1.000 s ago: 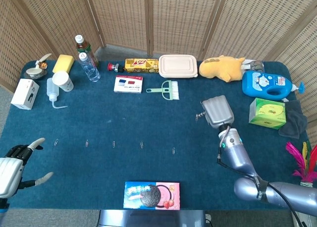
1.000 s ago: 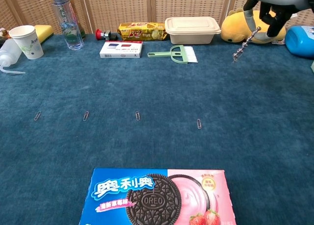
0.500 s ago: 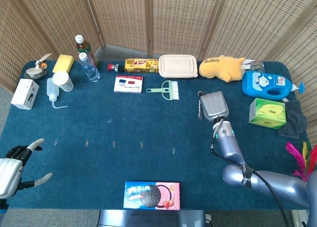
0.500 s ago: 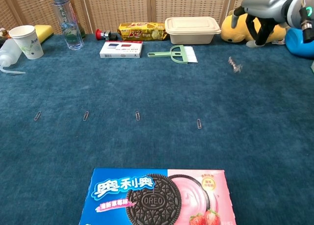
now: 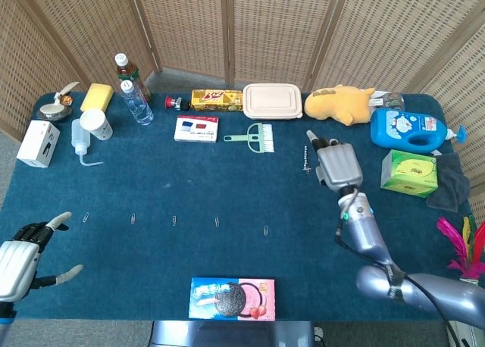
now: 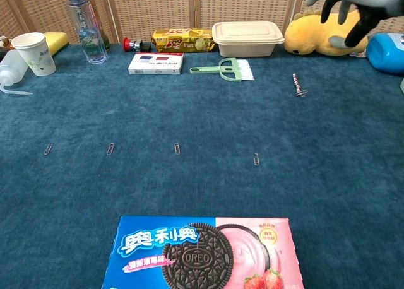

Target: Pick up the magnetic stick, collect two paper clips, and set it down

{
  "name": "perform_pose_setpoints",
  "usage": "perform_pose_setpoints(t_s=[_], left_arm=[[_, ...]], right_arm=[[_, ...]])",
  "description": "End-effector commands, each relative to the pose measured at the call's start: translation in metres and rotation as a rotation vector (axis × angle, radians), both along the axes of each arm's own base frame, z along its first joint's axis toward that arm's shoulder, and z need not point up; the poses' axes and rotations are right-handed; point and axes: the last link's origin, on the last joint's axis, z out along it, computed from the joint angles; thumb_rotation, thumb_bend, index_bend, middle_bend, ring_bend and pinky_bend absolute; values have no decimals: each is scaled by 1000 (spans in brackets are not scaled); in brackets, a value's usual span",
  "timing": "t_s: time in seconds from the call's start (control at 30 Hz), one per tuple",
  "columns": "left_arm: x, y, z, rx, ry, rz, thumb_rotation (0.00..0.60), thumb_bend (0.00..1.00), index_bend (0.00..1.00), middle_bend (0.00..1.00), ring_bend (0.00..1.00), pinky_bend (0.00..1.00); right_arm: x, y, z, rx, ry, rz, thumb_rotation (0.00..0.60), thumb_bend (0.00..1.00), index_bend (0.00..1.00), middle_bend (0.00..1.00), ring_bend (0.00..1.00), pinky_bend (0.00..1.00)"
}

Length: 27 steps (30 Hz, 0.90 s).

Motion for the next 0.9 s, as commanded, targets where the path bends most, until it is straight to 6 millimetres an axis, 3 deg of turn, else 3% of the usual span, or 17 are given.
perform_pose_setpoints(t_s=[0.03, 0.23, 0.33, 0.47, 0.63, 0.7, 0.9], left_arm=[[-1, 2, -1, -12, -9, 13, 438, 202, 140, 320, 267, 237], [-6, 6, 1, 7, -25, 19, 437, 202, 143, 319, 266, 237], [-10, 2, 3, 19, -33, 28, 439, 202, 171, 319, 276, 237], [-16, -6, -1, 30, -51, 41, 439, 202, 180, 319, 285, 237], [-26, -26, -5, 45, -65, 67, 438, 202, 180, 319, 284, 237], [-28, -34, -6, 50, -69, 65, 438, 202, 180, 319, 283, 237], [-31, -53, -9, 35, -93, 85, 438, 202, 181, 319, 280, 237]], right_arm=[[-13, 30, 24, -32, -82, 37, 600, 470, 151, 304, 315, 482], [-28, 75, 43, -63, -132, 71, 600, 470, 171, 300, 301, 415], [-43, 97, 50, -85, -150, 63, 600, 470, 198, 313, 311, 337], [-64, 122, 53, -107, -171, 42, 600, 470, 199, 313, 312, 330], [-106, 169, 52, -115, -161, -55, 600, 470, 203, 313, 310, 332], [-115, 184, 50, -126, -166, -60, 600, 470, 210, 313, 308, 333], [-138, 206, 48, -139, -200, -130, 600, 470, 234, 322, 304, 333]])
